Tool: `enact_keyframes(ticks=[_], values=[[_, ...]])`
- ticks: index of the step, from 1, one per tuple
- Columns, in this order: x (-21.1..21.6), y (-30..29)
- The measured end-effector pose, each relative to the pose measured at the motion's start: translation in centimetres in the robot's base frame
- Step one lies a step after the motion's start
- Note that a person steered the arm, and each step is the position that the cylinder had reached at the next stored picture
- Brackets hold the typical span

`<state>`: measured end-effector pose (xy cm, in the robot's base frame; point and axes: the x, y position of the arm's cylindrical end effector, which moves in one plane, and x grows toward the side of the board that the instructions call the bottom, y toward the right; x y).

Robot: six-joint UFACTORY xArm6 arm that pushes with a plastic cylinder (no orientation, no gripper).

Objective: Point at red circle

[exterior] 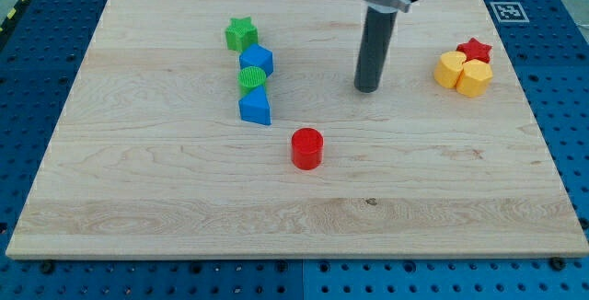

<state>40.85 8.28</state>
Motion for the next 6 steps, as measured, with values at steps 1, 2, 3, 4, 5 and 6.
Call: enact_keyframes(ticks=[1,2,3,4,5,6], values=[[0.4,-0.2],[1.0,0.0],[4.9,1.8],[12.0,0.9],[16.2,-5.5],[16.2,-7.1]])
